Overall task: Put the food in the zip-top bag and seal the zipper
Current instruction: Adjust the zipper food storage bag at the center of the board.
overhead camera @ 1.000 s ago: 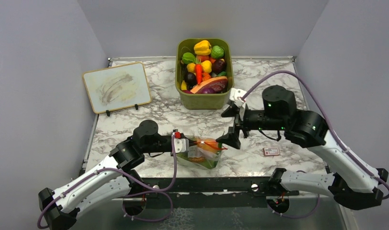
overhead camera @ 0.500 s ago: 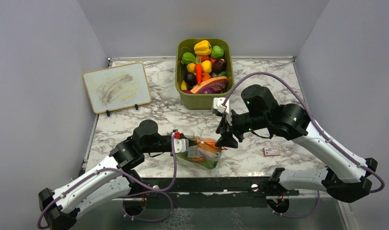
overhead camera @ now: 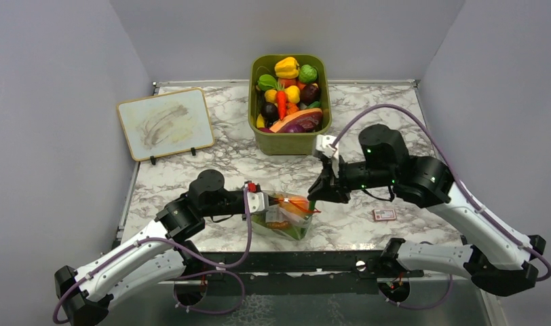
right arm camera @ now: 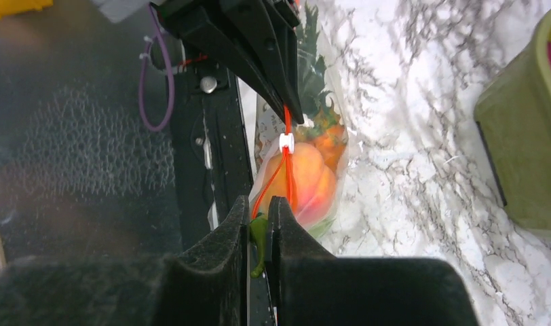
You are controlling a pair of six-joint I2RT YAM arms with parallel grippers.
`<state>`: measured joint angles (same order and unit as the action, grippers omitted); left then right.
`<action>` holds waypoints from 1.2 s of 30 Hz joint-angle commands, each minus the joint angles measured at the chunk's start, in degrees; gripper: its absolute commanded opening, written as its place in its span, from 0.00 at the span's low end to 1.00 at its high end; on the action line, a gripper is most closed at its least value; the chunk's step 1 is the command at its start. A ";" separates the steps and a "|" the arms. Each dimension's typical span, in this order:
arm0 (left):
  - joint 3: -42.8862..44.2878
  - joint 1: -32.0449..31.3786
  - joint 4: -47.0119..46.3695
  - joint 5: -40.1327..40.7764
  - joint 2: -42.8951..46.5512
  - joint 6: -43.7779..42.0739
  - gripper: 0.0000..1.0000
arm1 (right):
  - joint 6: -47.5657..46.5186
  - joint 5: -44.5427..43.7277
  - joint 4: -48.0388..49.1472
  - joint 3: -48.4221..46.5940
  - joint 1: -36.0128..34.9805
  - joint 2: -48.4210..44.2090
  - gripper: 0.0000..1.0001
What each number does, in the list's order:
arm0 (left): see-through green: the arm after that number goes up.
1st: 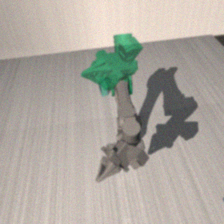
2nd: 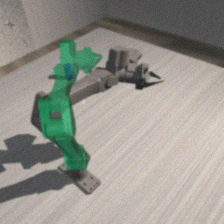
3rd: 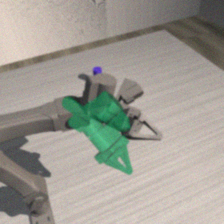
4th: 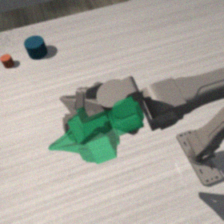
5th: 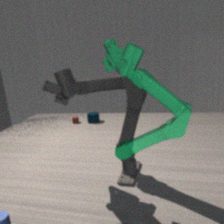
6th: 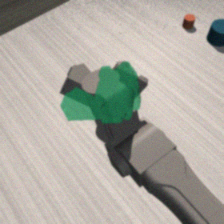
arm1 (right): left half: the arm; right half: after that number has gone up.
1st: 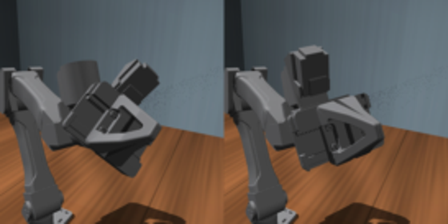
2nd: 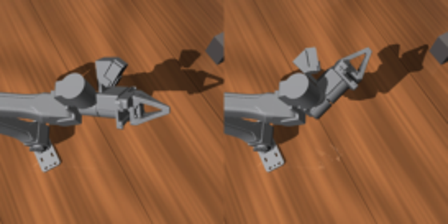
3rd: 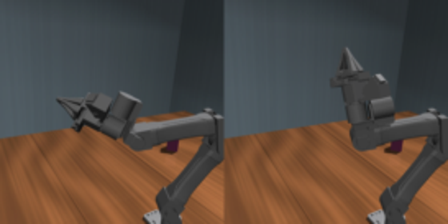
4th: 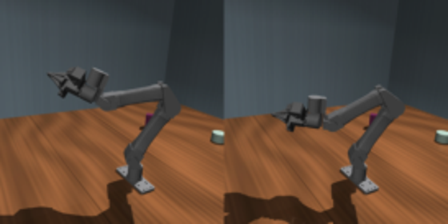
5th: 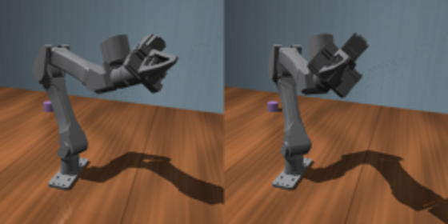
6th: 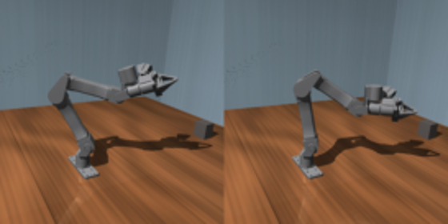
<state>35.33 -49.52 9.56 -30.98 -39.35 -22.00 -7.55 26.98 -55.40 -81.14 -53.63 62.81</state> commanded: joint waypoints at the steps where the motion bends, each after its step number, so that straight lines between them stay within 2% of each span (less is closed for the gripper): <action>1: 1.98 0.05 -2.51 4.46 -0.08 4.42 0.00 | 7.53 -1.98 14.41 5.82 -0.13 -8.21 0.01; 11: 0.50 0.04 -8.95 3.73 0.85 12.05 0.00 | 19.12 -3.90 38.21 27.04 -0.16 -17.95 0.01; 14: -0.56 0.06 -10.01 3.31 1.12 14.12 0.00 | 19.95 -3.77 41.70 31.44 -0.16 -18.20 0.01; 18: -2.46 0.06 -10.90 3.40 2.34 15.65 0.00 | 22.64 -8.33 45.91 35.69 -0.09 -20.94 0.01; 21: -4.04 0.06 -11.45 4.22 3.81 16.25 0.00 | 23.90 -15.85 49.26 36.90 -0.16 -25.04 0.01; 26: -5.05 0.08 -13.63 6.37 4.40 17.77 0.00 | 24.79 -25.42 47.69 32.95 -0.16 -26.45 0.01; 36: -5.84 0.05 -17.45 8.44 4.08 20.04 0.00 | 34.35 -30.01 61.26 40.78 -0.15 -31.73 0.01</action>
<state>29.47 -49.52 -2.13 -24.45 -35.92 -4.05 22.11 1.48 -2.83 -42.06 -53.63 33.04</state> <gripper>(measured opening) 0.015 0.072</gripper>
